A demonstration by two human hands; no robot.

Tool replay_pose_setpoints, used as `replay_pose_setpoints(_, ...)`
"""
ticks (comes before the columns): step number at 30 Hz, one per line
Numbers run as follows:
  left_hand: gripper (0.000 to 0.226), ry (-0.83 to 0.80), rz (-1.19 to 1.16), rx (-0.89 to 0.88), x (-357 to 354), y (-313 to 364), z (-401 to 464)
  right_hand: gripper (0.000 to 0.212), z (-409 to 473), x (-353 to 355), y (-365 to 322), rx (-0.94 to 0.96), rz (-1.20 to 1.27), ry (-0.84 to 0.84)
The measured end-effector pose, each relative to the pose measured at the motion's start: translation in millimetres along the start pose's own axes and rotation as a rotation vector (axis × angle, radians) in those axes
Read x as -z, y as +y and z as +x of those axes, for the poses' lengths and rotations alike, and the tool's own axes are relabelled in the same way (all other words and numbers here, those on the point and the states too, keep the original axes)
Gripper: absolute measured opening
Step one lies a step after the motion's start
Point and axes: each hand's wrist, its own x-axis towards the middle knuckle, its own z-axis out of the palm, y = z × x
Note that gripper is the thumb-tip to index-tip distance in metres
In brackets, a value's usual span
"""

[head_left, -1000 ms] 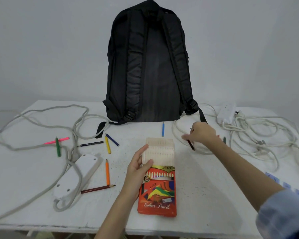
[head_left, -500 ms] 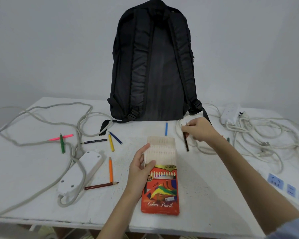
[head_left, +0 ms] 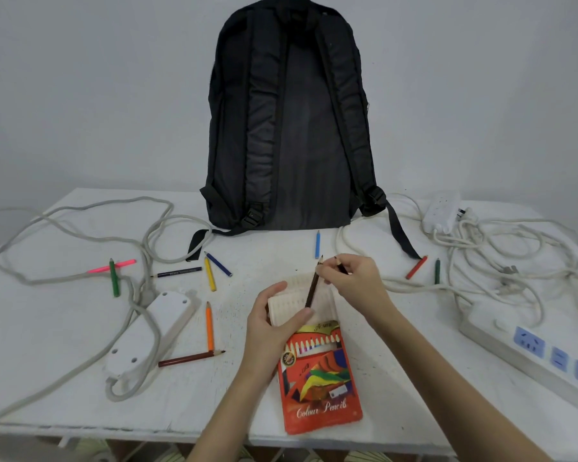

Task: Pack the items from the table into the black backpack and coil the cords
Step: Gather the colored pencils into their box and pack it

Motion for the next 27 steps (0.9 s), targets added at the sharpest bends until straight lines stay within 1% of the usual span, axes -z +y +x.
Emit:
replay_pose_setpoints(1, 0.051, -0.007, -0.002, 0.003, 0, 0, 0, 0.016, 2, 1, 1, 0.008, -0.052, -0.019)
replay_pose_setpoints(2, 0.052, -0.012, 0.0, 0.005, 1, -1, -1, 0.015, 3, 0, 2, 0.021, -0.137, -0.08)
replay_pose_setpoints(4, 0.051, -0.015, 0.021, 0.005, 1, -1, -1, 0.013, -3, -4, 3, 0.034, -0.359, -0.263)
replay_pose_setpoints(5, 0.05, -0.013, 0.035, 0.001, 1, -1, -1, 0.012, -7, -7, 4, 0.025, -0.44, -0.314)
replay_pose_setpoints(6, 0.049, -0.008, 0.045, -0.001, 1, -2, -1, 0.012, -9, -7, 5, 0.02, -0.462, -0.315)
replay_pose_setpoints(7, 0.048, -0.002, 0.047, -0.001, 1, -2, 0, 0.014, -9, -6, 5, 0.024, -0.437, -0.278)
replay_pose_setpoints(8, 0.048, 0.003, 0.042, 0.0, 1, -2, 0, 0.017, -9, -4, 3, 0.018, -0.38, -0.215)
replay_pose_setpoints(9, 0.048, 0.005, 0.035, 0.003, 2, -2, 1, 0.018, -7, -2, 0, -0.025, -0.271, -0.144)
replay_pose_setpoints(10, 0.048, 0.002, 0.032, 0.003, 1, -2, 1, 0.015, -3, 3, -6, -0.119, -0.101, -0.079)
replay_pose_setpoints(11, 0.048, 0.001, 0.034, 0.004, 1, -2, 1, 0.014, 0, 6, -14, -0.252, 0.115, -0.054)
replay_pose_setpoints(12, 0.048, 0.002, 0.037, 0.004, 1, -2, 1, 0.019, 1, 9, -20, -0.346, 0.322, -0.064)
replay_pose_setpoints(13, 0.048, 0.003, 0.038, 0.003, 1, -1, 0, 0.023, 1, 11, -23, -0.37, 0.458, -0.091)
replay_pose_setpoints(15, 0.049, 0.005, 0.038, -0.001, 0, -1, 0, 0.023, -3, 13, -21, -0.299, 0.495, -0.154)
replay_pose_setpoints(17, 0.049, 0.005, 0.043, -0.008, 0, -1, 0, 0.019, -8, 11, -13, -0.227, 0.441, -0.17)
replay_pose_setpoints(19, 0.05, -0.001, 0.052, -0.011, 0, 0, 0, 0.017, -9, 8, -2, -0.188, 0.348, -0.108)
replay_pose_setpoints(21, 0.051, -0.005, 0.063, -0.02, 0, 0, 0, 0.017, -9, 3, 6, -0.099, 0.139, -0.044)
replay_pose_setpoints(22, 0.051, -0.005, 0.075, -0.028, -1, 0, -1, 0.021, -11, 1, 8, -0.043, 0.034, -0.032)
replay_pose_setpoints(25, 0.052, 0.002, 0.102, -0.04, -1, 0, -1, 0.034, -16, -2, 14, 0.086, -0.217, -0.054)
replay_pose_setpoints(27, 0.053, 0.008, 0.111, -0.043, -1, 0, -1, 0.03, -18, -2, 14, 0.128, -0.334, -0.084)
